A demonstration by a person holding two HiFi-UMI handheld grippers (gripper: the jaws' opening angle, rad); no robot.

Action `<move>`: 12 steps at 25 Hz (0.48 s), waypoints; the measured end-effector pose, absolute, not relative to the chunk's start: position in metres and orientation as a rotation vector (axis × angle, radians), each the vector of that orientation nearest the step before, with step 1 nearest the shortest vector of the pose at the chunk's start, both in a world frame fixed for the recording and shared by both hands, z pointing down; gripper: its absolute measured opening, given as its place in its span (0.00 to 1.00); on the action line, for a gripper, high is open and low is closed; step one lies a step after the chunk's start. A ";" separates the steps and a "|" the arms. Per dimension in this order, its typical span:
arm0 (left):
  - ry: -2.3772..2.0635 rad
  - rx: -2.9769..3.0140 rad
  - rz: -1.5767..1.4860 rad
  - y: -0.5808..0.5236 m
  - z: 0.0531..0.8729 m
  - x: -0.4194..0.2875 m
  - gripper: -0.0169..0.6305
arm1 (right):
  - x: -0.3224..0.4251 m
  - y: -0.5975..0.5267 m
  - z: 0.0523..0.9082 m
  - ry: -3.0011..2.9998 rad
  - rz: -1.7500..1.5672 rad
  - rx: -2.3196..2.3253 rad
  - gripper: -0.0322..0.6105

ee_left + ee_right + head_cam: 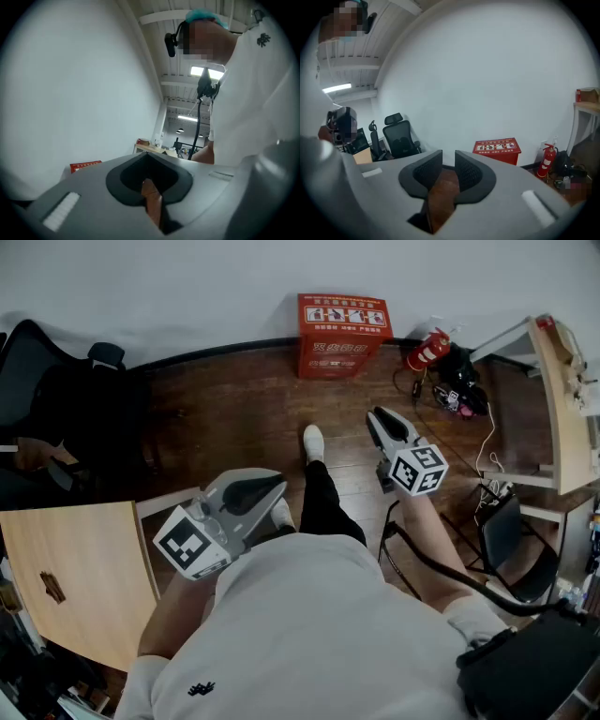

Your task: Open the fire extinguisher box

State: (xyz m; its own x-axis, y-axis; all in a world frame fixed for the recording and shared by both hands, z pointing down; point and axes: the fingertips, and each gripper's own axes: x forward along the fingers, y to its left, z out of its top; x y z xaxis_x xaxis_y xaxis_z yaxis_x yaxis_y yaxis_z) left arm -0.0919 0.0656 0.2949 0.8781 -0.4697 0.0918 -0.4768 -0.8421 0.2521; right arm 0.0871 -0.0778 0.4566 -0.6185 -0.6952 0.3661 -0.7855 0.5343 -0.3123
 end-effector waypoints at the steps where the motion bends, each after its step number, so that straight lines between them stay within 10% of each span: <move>1: -0.730 2.766 0.051 0.055 0.298 -0.094 0.03 | 0.090 -0.095 0.471 -2.563 0.707 1.272 0.18; 12: -0.731 2.639 0.121 -0.111 0.313 -0.065 0.03 | 0.113 -0.289 0.621 -2.494 1.328 1.527 0.25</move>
